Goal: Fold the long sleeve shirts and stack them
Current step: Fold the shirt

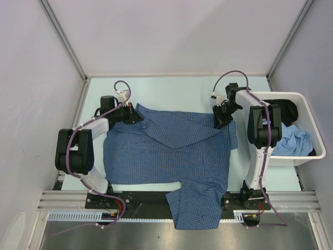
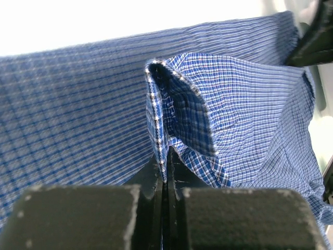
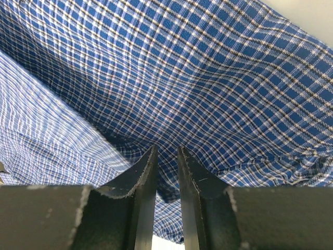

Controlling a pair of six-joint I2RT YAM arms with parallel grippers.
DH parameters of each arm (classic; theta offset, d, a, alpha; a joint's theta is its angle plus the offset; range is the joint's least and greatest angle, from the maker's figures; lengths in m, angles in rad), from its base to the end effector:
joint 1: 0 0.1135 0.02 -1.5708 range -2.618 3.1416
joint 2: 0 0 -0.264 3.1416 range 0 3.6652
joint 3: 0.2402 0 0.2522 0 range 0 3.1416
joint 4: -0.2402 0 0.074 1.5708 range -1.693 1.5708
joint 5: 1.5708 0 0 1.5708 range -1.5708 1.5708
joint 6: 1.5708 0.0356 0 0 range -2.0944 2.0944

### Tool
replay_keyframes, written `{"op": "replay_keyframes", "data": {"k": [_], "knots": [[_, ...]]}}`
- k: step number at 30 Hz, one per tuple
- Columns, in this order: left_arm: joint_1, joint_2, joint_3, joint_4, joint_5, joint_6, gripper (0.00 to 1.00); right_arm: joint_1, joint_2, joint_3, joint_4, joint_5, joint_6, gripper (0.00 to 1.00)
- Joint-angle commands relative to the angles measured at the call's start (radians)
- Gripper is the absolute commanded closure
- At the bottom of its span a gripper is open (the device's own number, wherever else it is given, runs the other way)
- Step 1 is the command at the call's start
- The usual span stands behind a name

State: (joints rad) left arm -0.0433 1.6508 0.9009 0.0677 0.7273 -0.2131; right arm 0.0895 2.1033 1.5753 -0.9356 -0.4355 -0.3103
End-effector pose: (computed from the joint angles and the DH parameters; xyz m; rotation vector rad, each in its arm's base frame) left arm 0.3380 -0.0383 0.1902 0.2085 2.2038 -0.9547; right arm 0.4043 0.0514 0.1637 -0.6145 2.8584 0.6256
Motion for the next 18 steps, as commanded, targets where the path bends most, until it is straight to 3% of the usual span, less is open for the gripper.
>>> {"op": "replay_keyframes", "data": {"k": [1, 6, 10, 11, 13, 15, 17, 18], "knots": [[0.040, 0.032, -0.028, 0.037, 0.003, -0.026, 0.95, 0.000, -0.014, 0.051, -0.045, 0.000, -0.027, 0.73], [0.094, 0.033, -0.051, -0.009, -0.032, -0.016, 0.84, -0.004, -0.043, 0.116, -0.084, -0.035, -0.059, 0.72], [0.132, 0.006, -0.008, -0.132, -0.017, 0.065, 0.62, 0.006, -0.051, 0.219, -0.117, -0.019, -0.075, 0.69], [0.155, -0.006, 0.013, -0.232, -0.005, 0.107, 0.59, 0.007, -0.046, 0.241, -0.118, -0.005, -0.084, 0.68], [0.178, -0.008, 0.117, -0.374, 0.026, 0.312, 0.52, 0.015, -0.013, 0.313, -0.130, 0.045, -0.122, 0.64], [0.195, 0.018, 0.208, -0.590, 0.012, 0.566, 0.37, 0.029, 0.021, 0.365, -0.141, 0.090, -0.163, 0.60], [0.198, 0.047, 0.337, -0.708, -0.055, 0.688, 0.34, 0.050, 0.075, 0.429, -0.152, 0.155, -0.185, 0.54], [0.195, 0.084, 0.381, -0.738, -0.071, 0.798, 0.16, 0.056, 0.090, 0.446, -0.160, 0.191, -0.202, 0.53]]}}
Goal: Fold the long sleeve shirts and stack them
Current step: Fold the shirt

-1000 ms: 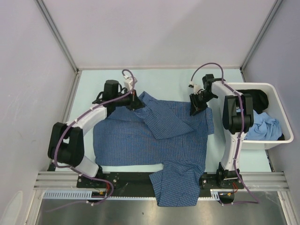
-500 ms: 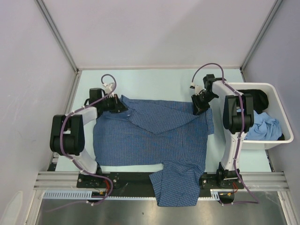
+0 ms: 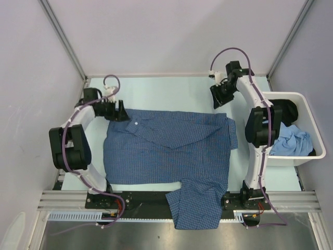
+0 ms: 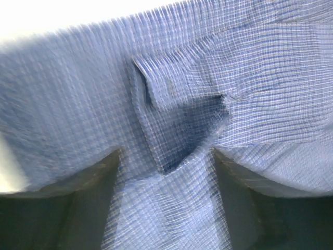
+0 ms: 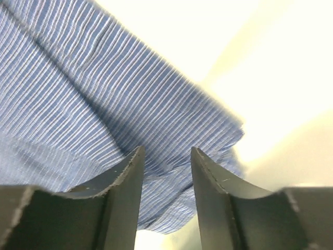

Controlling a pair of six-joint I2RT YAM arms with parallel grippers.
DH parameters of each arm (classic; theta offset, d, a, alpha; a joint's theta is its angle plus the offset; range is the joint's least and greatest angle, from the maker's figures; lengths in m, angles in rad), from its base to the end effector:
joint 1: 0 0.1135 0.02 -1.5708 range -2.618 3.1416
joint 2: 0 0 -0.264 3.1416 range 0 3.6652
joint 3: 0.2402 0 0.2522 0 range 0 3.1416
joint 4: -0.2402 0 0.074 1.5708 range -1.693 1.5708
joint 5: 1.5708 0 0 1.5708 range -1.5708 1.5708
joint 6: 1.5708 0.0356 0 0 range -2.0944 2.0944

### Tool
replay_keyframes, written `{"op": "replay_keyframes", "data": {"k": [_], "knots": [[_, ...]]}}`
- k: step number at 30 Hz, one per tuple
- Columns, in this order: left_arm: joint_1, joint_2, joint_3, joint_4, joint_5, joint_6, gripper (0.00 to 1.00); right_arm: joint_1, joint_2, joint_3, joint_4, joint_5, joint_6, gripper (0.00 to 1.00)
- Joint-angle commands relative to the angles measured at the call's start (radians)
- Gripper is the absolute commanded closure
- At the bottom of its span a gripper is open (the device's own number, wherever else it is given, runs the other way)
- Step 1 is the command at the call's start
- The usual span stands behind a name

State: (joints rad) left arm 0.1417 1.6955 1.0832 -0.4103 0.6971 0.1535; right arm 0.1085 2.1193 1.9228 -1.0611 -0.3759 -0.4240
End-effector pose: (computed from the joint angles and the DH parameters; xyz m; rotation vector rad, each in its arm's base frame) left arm 0.3404 0.0255 0.1973 0.2596 2.4002 -0.7640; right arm 0.4386 0.0609 0.2479 -0.8008 2.6233 0.4469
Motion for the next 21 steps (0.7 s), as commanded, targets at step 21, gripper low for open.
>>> {"op": "replay_keyframes", "data": {"k": [21], "knots": [[-0.005, 0.538, 0.742, -0.443, -0.272, 0.744, 0.27, 0.095, 0.261, 0.139, 0.016, 0.253, -0.256, 0.50]]}}
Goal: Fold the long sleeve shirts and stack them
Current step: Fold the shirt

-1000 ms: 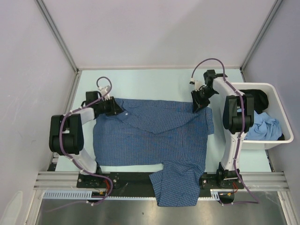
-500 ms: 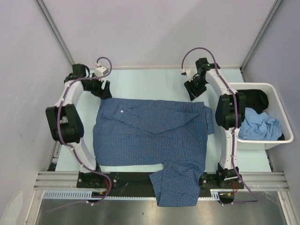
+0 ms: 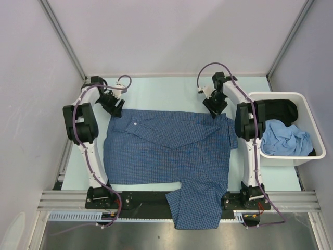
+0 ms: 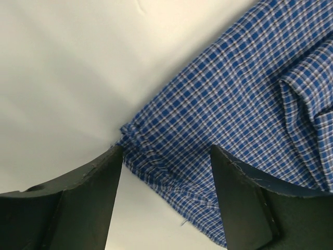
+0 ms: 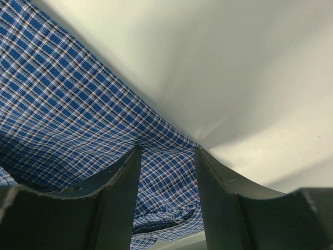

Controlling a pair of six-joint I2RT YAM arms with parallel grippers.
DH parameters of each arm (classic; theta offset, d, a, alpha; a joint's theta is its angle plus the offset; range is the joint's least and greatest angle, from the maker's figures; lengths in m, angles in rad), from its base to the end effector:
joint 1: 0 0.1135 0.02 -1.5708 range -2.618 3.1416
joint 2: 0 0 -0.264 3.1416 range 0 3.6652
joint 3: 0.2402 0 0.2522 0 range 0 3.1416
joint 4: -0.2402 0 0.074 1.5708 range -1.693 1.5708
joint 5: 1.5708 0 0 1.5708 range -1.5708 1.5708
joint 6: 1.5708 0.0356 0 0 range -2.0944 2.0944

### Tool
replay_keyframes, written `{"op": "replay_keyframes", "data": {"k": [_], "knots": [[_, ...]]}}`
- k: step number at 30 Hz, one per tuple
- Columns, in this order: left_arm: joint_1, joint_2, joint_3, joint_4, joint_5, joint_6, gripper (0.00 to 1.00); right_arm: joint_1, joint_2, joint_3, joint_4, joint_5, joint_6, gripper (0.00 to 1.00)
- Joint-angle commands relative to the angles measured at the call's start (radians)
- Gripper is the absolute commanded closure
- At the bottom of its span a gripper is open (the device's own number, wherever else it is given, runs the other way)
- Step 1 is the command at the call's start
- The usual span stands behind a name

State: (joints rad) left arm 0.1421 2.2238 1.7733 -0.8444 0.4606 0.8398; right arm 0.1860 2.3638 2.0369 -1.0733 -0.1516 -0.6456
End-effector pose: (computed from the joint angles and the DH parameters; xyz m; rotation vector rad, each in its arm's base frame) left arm 0.4535 0.0489 0.1687 0.9908 2.4707 -0.3760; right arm 0.4686 0.0937 0.1693 -1.2038 2.6791 0.1600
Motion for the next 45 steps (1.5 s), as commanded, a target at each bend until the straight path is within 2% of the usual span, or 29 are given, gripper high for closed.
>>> {"op": "replay_keyframes", "data": {"k": [1, 15, 21, 24, 25, 27, 28, 29, 30, 31, 32, 39, 43, 44, 45], "knots": [[-0.006, 0.013, 0.052, -0.008, -0.036, 0.058, 0.27, 0.024, 0.021, 0.028, 0.029, 0.033, -0.038, 0.50], [-0.006, 0.048, 0.149, 0.015, 0.035, 0.056, 0.24, -0.003, 0.009, 0.098, 0.038, 0.037, -0.048, 0.43], [-0.007, 0.063, 0.150, -0.058, 0.070, 0.100, 0.28, 0.016, 0.038, 0.095, -0.037, -0.014, -0.089, 0.49], [-0.006, 0.071, 0.146, -0.091, 0.078, 0.113, 0.36, 0.024, 0.043, 0.076, -0.069, -0.026, -0.114, 0.52], [-0.006, 0.073, 0.144, -0.096, 0.076, 0.116, 0.42, 0.027, 0.046, 0.074, -0.076, -0.025, -0.120, 0.53], [-0.006, 0.077, 0.144, -0.110, 0.066, 0.119, 0.51, 0.029, 0.055, 0.077, -0.080, -0.016, -0.135, 0.61], [-0.004, 0.079, 0.144, -0.117, 0.064, 0.122, 0.60, 0.032, 0.061, 0.081, -0.083, -0.005, -0.140, 0.66], [-0.004, 0.079, 0.146, -0.125, 0.061, 0.124, 0.67, 0.035, 0.064, 0.089, -0.080, 0.001, -0.143, 0.79], [0.002, 0.080, 0.149, -0.130, 0.064, 0.122, 0.76, 0.035, 0.069, 0.095, -0.076, 0.004, -0.138, 0.86], [0.004, 0.082, 0.155, -0.128, 0.062, 0.111, 0.93, 0.036, 0.078, 0.114, -0.051, 0.021, -0.131, 0.95], [0.007, 0.086, 0.176, -0.124, 0.061, 0.099, 0.98, 0.036, 0.081, 0.121, -0.033, 0.032, -0.118, 1.00], [0.040, 0.132, 0.307, -0.016, 0.000, -0.048, 1.00, 0.047, 0.117, 0.216, 0.134, 0.115, -0.037, 1.00], [0.043, 0.175, 0.382, 0.019, -0.033, -0.085, 1.00, 0.053, 0.144, 0.285, 0.220, 0.177, -0.016, 1.00], [0.044, 0.180, 0.406, 0.012, -0.033, -0.091, 0.99, 0.055, 0.152, 0.304, 0.214, 0.188, -0.012, 0.98], [0.044, 0.178, 0.411, 0.011, -0.033, -0.108, 0.93, 0.059, 0.156, 0.348, 0.204, 0.195, -0.012, 0.91]]}}
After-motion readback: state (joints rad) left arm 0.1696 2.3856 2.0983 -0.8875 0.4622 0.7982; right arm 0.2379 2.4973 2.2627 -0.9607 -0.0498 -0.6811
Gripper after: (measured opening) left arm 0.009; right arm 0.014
